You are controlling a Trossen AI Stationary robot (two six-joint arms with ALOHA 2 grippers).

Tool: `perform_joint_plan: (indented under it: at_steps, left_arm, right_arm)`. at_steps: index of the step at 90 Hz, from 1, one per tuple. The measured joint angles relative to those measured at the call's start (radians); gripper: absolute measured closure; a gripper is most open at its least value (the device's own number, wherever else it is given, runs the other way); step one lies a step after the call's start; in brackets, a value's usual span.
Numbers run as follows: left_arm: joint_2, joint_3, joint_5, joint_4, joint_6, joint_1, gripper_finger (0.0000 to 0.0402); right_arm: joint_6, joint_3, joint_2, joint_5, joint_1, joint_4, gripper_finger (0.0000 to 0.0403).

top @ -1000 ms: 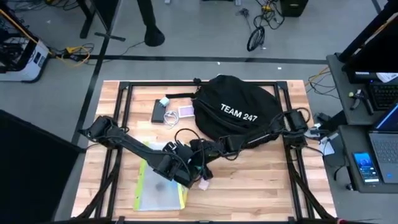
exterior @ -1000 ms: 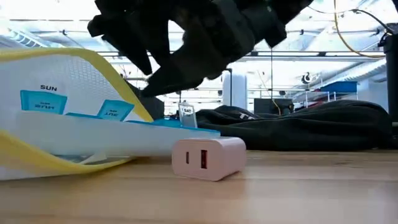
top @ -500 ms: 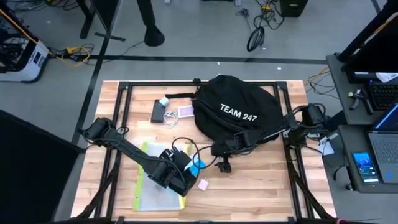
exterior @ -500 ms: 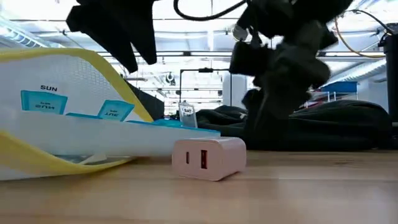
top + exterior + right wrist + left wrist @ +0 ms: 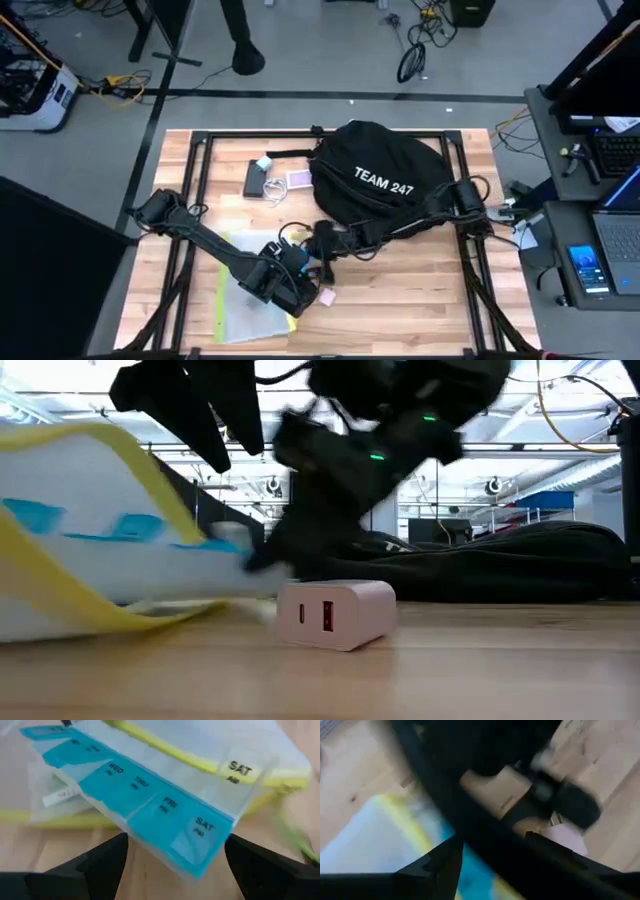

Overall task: Unpack backpack
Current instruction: Put the medicine organizer into the green zip bag

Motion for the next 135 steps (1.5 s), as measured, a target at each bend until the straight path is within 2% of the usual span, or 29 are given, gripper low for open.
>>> perform_joint_plan:
  at_steps: [13,33,51,62,81,98,104,110,115,135]
  left_arm:
    - [0.000,0.000,0.000,-0.003,0.000,-0.001,0.0201]
    - [0.000,0.000,-0.019,-0.005,0.008,-0.010,0.0201]
    - [-0.004,0.000,-0.025,-0.012,0.010,-0.013,0.0201]
    - [-0.003,-0.001,-0.026,-0.014,0.006,-0.015,0.0201]
    - [-0.003,0.001,-0.048,0.003,0.003,-0.017,0.0201]
    - [-0.004,0.006,-0.077,0.040,0.009,-0.013,0.0201]
    - [-0.003,-0.006,-0.042,-0.003,0.053,-0.016,0.0201]
    - [0.005,-0.004,-0.026,0.049,0.081,-0.021,0.0201]
    - [0.002,-0.003,-0.023,0.026,0.082,-0.016,0.0201]
    - [0.000,-0.001,-0.018,0.045,0.060,-0.025,0.0201]
  right_arm:
    - [-0.050,0.112,0.077,-0.004,0.002,-0.013,0.0094]
    - [-0.060,0.123,0.038,-0.004,-0.004,-0.091,0.0109]
    - [-0.110,0.122,0.087,-0.016,0.003,0.156,0.0128]
    - [-0.131,0.140,0.106,-0.024,-0.008,0.147,0.0136]
    - [-0.194,0.141,0.006,-0.009,-0.008,-0.075,0.0144]
    - [-0.155,0.147,-0.081,0.008,-0.006,-0.400,0.0145]
    - [-0.140,0.133,-0.075,-0.014,-0.002,-0.515,0.0145]
    - [-0.125,0.106,-0.047,-0.019,0.000,-0.443,0.0145]
    - [-0.101,0.084,-0.020,-0.019,0.000,-0.383,0.0145]
    - [-0.040,0.078,0.072,-0.011,-0.015,0.045,0.0145]
